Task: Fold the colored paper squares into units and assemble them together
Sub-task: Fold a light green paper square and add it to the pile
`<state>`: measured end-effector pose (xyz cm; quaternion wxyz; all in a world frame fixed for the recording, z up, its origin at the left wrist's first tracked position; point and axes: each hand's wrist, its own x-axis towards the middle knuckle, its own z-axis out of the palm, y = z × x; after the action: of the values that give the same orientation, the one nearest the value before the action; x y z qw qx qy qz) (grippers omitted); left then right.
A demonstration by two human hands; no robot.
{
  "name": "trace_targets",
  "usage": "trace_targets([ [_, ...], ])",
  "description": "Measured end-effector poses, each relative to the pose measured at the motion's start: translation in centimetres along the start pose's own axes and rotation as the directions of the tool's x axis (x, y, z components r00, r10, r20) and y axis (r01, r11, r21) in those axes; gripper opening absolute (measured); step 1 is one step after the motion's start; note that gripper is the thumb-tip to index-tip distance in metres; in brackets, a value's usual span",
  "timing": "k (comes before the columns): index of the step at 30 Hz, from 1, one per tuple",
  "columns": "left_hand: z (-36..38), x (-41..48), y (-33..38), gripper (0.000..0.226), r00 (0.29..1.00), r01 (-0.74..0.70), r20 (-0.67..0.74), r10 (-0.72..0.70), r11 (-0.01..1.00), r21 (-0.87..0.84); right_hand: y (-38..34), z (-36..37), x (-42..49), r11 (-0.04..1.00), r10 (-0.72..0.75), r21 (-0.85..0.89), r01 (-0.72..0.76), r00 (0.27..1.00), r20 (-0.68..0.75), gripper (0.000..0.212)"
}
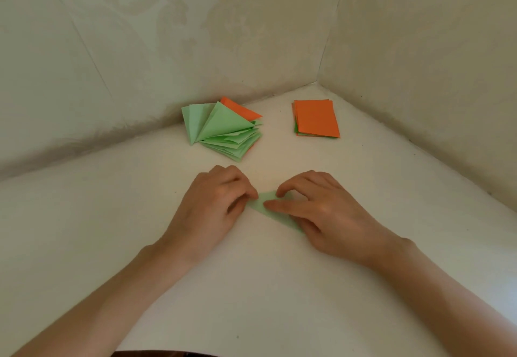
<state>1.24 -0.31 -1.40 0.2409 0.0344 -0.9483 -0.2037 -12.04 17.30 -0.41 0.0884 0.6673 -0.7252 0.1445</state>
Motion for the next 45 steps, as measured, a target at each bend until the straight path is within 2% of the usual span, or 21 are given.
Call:
trace_targets([
  [2,-0.6,-0.6,0.0,0.031,0.991,-0.105,0.092,0.098,0.992,0.075,-0.1,-0.1,0.3,0.998,-0.018,-0.053,0.019,1.000,0.011,0.052],
  [6,-1.4,-2.0,0.1,0.040,0.969,-0.190,0.195,0.148,0.958,0.215,-0.2,-0.3,0.7,0.983,-0.079,-0.166,0.082,0.997,0.024,0.049],
  [10,-1.2,-2.6,-0.1,0.044,0.963,-0.224,0.210,0.170,0.939,0.263,-0.2,-0.8,-0.9,0.960,-0.119,-0.254,0.118,0.993,0.013,0.051],
  [17,-0.9,-3.0,-0.3,0.060,0.970,-0.195,0.192,0.150,0.950,0.243,-0.6,-2.6,-4.2,0.975,-0.083,-0.212,0.069,0.995,-0.056,0.049],
  [21,-0.9,-2.7,0.1,0.056,0.966,-0.242,0.163,0.201,0.925,0.292,-2.1,-1.8,-3.1,0.985,-0.032,-0.172,0.009,0.991,-0.131,0.050],
  [26,-1.4,-2.4,-0.6,0.041,0.938,-0.346,0.157,0.309,0.852,0.394,-3.0,-0.1,-2.1,0.992,0.017,-0.125,-0.027,0.997,-0.076,0.050],
  [29,-2.6,-2.7,-1.9,0.049,0.939,-0.343,0.165,0.300,0.838,0.424,-3.0,-0.1,-2.2,0.994,0.053,-0.091,-0.058,0.997,-0.059,0.051],
  [33,-3.2,-3.0,-2.4,0.044,0.950,-0.309,0.189,0.248,0.833,0.459,-3.4,-0.2,-2.0,0.995,0.066,-0.073,-0.072,0.995,-0.079,0.047],
  [39,-4.3,-2.9,-2.0,0.043,0.991,-0.128,0.092,0.099,0.904,0.407,-3.5,-0.2,-1.7,0.994,0.102,-0.025,-0.105,0.990,-0.092,0.045],
  [41,-3.7,-2.8,-1.0,0.044,0.991,-0.114,0.108,0.080,0.925,0.363,-3.6,-0.4,-1.5,0.995,0.104,0.009,-0.104,0.992,-0.071,0.044],
  [45,-2.4,-3.0,-0.4,0.045,0.981,-0.135,0.178,0.078,0.933,0.333,-3.4,-0.7,0.2,0.994,0.100,0.047,-0.100,0.995,0.007,0.060],
])
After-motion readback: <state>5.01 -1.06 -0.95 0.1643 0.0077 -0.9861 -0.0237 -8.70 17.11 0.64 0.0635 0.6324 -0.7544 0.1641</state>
